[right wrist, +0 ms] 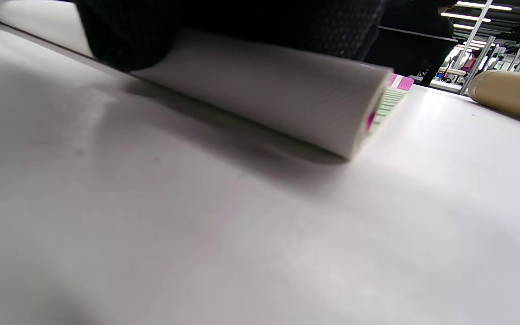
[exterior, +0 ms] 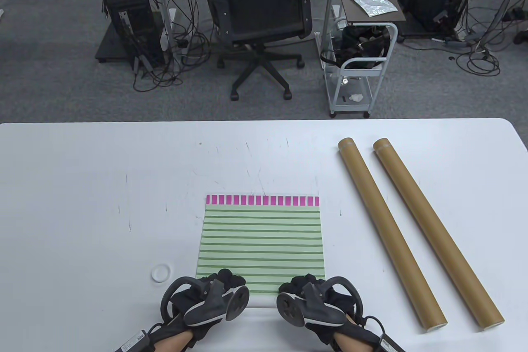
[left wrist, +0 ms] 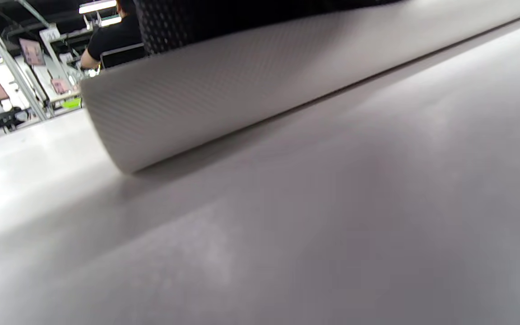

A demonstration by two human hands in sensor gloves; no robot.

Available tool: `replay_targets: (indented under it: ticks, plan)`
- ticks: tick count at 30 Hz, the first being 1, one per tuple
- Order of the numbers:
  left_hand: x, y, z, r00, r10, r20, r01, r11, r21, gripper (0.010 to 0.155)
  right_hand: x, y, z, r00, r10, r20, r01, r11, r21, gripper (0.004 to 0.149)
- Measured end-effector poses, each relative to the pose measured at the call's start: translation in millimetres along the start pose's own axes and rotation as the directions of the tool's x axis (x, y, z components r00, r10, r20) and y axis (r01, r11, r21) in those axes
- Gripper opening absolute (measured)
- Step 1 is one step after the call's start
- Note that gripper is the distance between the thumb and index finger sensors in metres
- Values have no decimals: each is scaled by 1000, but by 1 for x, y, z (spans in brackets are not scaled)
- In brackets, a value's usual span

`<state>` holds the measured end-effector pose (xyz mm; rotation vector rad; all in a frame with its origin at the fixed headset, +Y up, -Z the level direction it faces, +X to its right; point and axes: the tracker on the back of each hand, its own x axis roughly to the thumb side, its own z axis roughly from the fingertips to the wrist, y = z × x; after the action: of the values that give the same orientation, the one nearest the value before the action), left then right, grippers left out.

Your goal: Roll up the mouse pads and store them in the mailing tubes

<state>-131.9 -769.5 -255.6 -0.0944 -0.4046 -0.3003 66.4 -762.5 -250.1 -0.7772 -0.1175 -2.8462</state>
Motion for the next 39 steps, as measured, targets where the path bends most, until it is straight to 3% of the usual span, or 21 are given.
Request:
replay_targets:
  ticks: [3,6,11,16,26,31,39]
  plan:
    - [3,3,4,999,-40,34,40,999,1,44,1,0,0,1000,4,5,-4,1000,7,54]
    - [-1,4,7,996,58,73,-52,995,-81,55,0,-2,-2,1000,0,-8,0,1000,12,53]
    - [-4,4,8,997,-37,61,37,999,-7,51,-3,-7,-4,999,-46,7,46,999,28,51]
    - [-11,2,7,994,97,41,-95,994,-47,50,-5,-7,-2,997,-72,19,71,996,45,51]
    - [-20,2,-7,990,140,-9,-140,983,-121,48,0,-6,6,997,71,19,-71,997,-2,53]
    - [-22,1,-7,992,126,-27,-128,985,-114,49,-3,-4,5,999,46,21,-46,999,9,61]
    - [-13,6,2,999,48,21,-47,998,-49,41,-9,-8,-4,999,-30,-18,30,999,-12,53]
